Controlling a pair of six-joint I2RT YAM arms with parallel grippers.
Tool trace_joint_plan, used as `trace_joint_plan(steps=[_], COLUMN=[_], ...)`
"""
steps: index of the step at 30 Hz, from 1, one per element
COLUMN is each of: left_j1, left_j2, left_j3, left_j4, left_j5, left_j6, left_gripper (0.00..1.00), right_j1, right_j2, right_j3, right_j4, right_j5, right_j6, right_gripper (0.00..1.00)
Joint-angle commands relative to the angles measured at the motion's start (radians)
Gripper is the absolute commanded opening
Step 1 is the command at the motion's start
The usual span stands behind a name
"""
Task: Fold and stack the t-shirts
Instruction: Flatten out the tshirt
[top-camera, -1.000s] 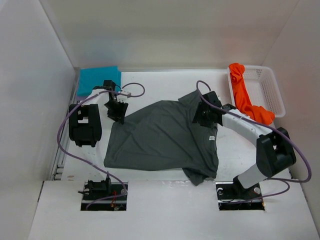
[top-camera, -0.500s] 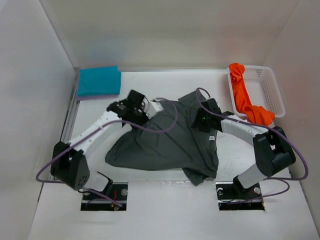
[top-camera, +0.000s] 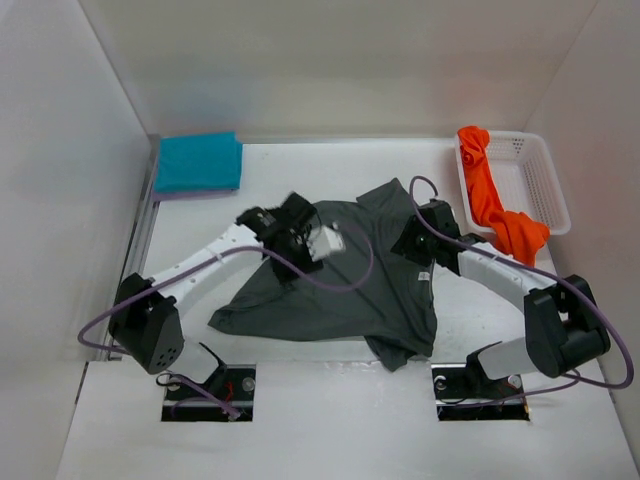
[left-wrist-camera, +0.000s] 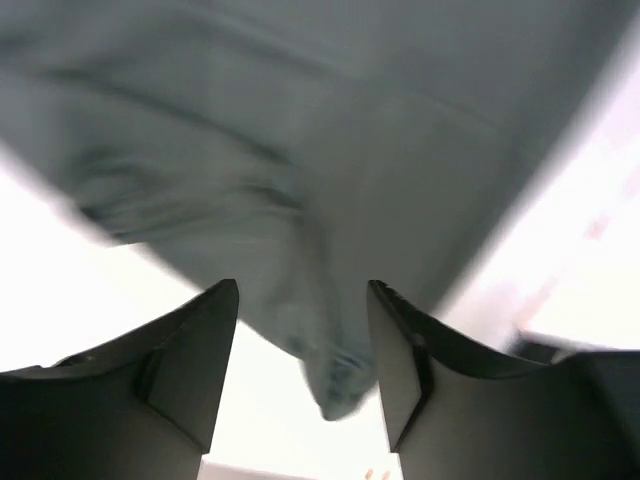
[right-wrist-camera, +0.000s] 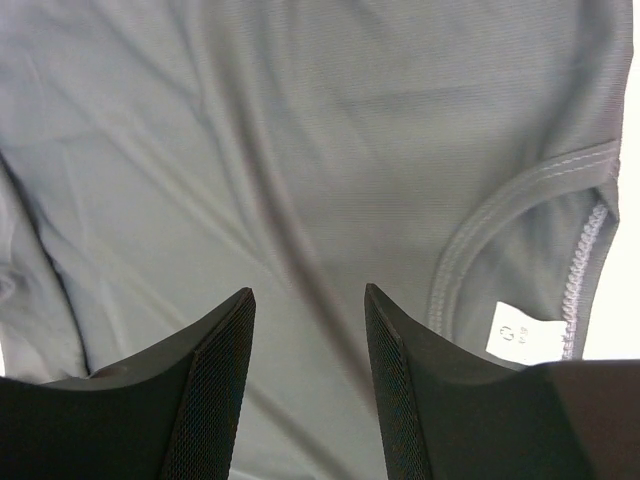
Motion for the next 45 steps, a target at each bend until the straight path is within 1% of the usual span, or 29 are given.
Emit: trace_joint_plan(steps=[1,4,8,10,13,17,20,26,28,30,33,36,39,42,45], left_j1=[0.17,0.318,0.42,0.448,0.46,0.451,0.446,0.449,0.445,0.442,0.422,0.377,0.305,0.207,0.101], left_j2=[0.008,0.086,0.267,0.345,0.404,0.445,0.464,0.472,0.455,0.421,0.343,0.272,0.22,0.194,0.192], left_j3=[0.135,0.197,0.271,0.294,0.3,0.276,0.242,0.211,0.214,0.227,0.253,0.274,0.271,0.215,0.135], left_j4=[0.128,0.178,0.159,0.158,0.169,0.189,0.215,0.226,0.226,0.232,0.261,0.287,0.278,0.231,0.183], left_j5=[0.03,0.085,0.132,0.166,0.243,0.248,0.189,0.183,0.175,0.169,0.117,0.013,-0.053,-0.049,-0.018], left_j6=[-0.084,-0.161,-0.248,-0.304,-0.348,-0.352,-0.341,-0.339,-0.338,-0.338,-0.316,-0.257,-0.192,-0.145,-0.111], left_gripper=[0.47,0.45,0.46,0.46,0.49,0.49,0.44,0.18,0.12,0.08,0.07,0.07,0.11,0.18,0.28], right_j1=[-0.008,-0.008,-0.017,-0.022,-0.022,-0.022,-0.025,-0.034,-0.034,-0.032,-0.029,-0.029,-0.029,-0.028,-0.028], right_j2=[-0.025,-0.025,-0.013,-0.002,0.001,-0.008,-0.021,-0.028,-0.018,-0.002,0.028,0.059,0.071,0.073,0.073], right_j3=[-0.026,-0.035,-0.035,-0.026,-0.018,-0.022,-0.024,-0.01,-0.006,-0.003,0.002,0.01,0.016,0.017,0.017], right_j4=[0.05,0.054,0.051,0.047,0.037,0.025,0.02,0.017,0.017,0.016,0.016,0.014,0.017,0.022,0.025], right_j5=[0.006,0.011,0.017,0.017,0.018,0.026,0.026,0.026,0.026,0.026,0.026,0.026,0.026,0.026,0.025], right_j6=[0.014,0.031,0.039,0.039,0.039,0.039,0.039,0.04,0.037,0.037,0.039,0.04,0.04,0.04,0.039], right_gripper=[0.52,0.52,0.52,0.52,0.52,0.52,0.52,0.52,0.52,0.52,0.52,0.52,0.52,0.52,0.52])
